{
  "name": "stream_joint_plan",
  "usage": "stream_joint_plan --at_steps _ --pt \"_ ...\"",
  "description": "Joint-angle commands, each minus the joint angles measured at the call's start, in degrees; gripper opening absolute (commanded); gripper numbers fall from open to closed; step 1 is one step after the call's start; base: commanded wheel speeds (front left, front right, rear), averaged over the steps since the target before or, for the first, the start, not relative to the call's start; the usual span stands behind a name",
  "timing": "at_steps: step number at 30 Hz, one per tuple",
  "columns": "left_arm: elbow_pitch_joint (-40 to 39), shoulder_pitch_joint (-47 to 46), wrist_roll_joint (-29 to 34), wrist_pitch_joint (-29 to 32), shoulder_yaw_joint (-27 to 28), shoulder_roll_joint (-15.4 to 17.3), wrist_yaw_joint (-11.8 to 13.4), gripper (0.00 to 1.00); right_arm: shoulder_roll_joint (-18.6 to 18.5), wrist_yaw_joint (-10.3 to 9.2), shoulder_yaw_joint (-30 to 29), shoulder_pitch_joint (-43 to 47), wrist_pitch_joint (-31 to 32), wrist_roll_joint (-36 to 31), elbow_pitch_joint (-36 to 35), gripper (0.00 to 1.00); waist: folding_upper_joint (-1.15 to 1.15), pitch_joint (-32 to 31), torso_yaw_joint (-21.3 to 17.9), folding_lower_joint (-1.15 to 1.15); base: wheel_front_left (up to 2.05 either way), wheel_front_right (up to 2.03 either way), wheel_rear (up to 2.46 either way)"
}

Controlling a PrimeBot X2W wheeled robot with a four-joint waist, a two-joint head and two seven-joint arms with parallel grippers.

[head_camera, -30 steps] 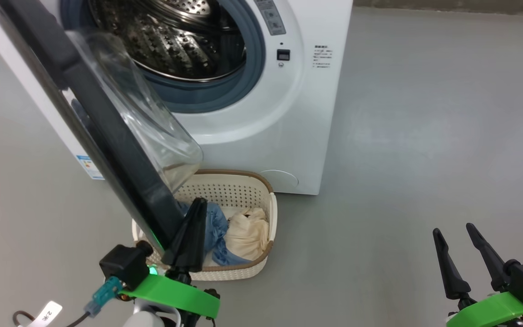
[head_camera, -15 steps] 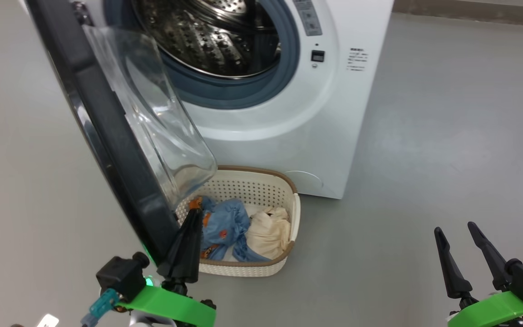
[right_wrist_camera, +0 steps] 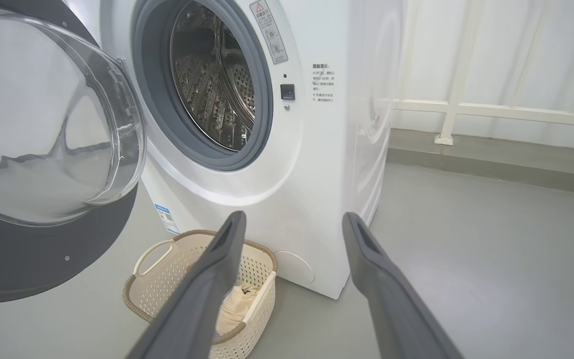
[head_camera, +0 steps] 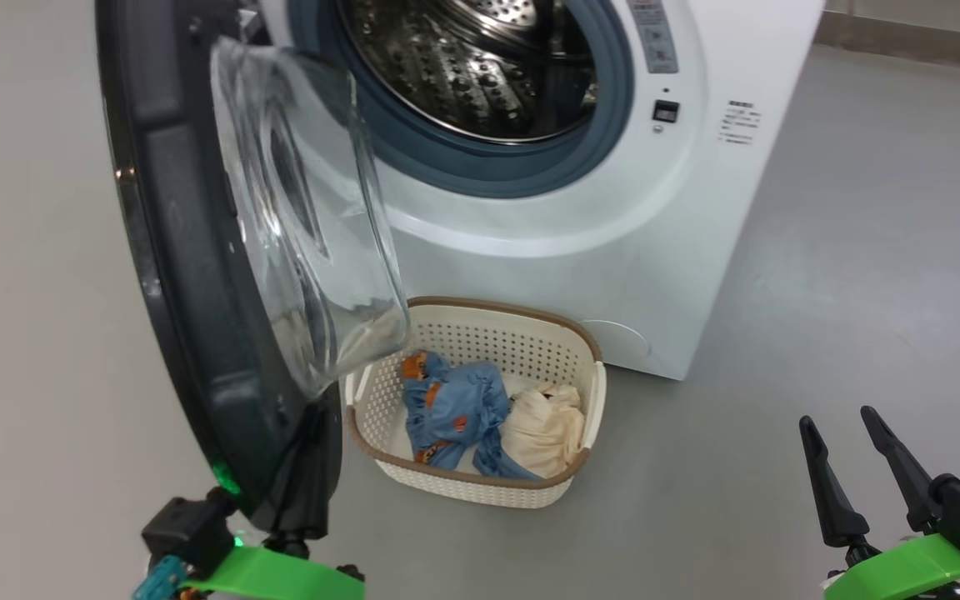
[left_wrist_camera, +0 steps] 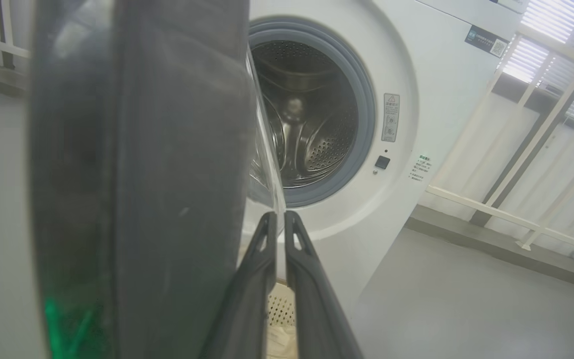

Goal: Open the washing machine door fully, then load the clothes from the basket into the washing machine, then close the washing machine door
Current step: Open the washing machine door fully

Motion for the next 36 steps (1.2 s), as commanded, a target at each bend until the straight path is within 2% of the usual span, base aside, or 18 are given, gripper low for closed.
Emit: stream_joint_plan --at_steps 1,13,26,36 --pt "-1.54 -0.19 0.49 -0.37 3.04 1.60 0.82 0.00 -1.45 0.25 0.93 -1.16 -0.70 -0.33 -1.43 1.00 0.00 -0.20 1.07 0.00 0.00 0.00 0.00" --pt "-1.87 0.73 1.34 -0.37 10.04 3.44 1.76 0.00 -0.77 0.25 1.44 -0.62 -0.70 -0.13 -1.24 1.00 0.00 -1.14 2.66 0.00 0.00 0.00 0.00" --pt "1.15 -2.08 1.75 -0.37 17.02 6.61 2.64 0.00 -0.98 0.25 1.37 -0.66 -0.70 0.03 -1.41 1.00 0.00 -0.23 2.32 0.00 0.00 0.00 0.00" --pt "3.36 -5.82 2.93 -0.37 23.66 7.49 2.92 0.00 -1.74 0.25 1.14 -1.28 -0.70 -0.26 -1.88 1.00 0.00 1.89 2.76 0.00 0.00 0.00 0.00"
